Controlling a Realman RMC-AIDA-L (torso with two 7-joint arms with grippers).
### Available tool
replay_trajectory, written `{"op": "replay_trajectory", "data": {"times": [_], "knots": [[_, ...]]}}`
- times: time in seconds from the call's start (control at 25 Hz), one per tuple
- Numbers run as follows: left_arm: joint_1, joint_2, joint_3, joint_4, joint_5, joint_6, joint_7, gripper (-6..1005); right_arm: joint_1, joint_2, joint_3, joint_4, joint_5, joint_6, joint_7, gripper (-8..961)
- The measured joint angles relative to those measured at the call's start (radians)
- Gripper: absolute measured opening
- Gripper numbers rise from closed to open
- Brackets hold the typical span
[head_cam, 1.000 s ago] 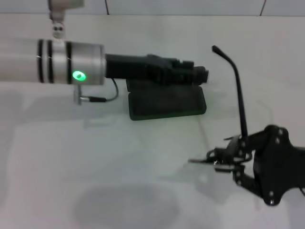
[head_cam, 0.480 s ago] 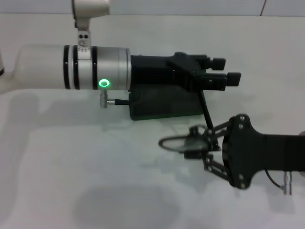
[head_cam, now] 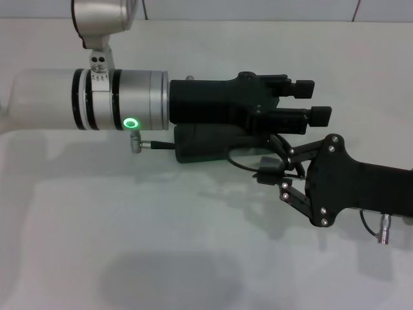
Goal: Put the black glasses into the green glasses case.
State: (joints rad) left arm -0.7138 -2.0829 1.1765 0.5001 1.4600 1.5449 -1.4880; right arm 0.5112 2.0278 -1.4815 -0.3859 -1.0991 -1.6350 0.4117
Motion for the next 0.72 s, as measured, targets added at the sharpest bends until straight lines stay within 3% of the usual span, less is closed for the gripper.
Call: {"op": "replay_trajectory", "data": {"times": [0.36, 0.52, 0.72], "knots": [[0.008, -0.003, -0.015, -0.003, 0.005, -0.002, 0.010, 713, -0.003, -0.002, -0.004, 0.001, 0.001, 0.005, -0.005, 115], [0.037, -0.005, -0.117, -0.024, -0.043, -0.011, 0.087, 713, -0.031, -0.001, -0.004, -0.009, 0.007, 0.069, -0.063, 115], [0.090, -0.005, -0.222, -0.028, -0.090, -0.049, 0.153, 713, -0.061, -0.001, -0.015, -0.086, 0.058, 0.252, -0.086, 115]]}}
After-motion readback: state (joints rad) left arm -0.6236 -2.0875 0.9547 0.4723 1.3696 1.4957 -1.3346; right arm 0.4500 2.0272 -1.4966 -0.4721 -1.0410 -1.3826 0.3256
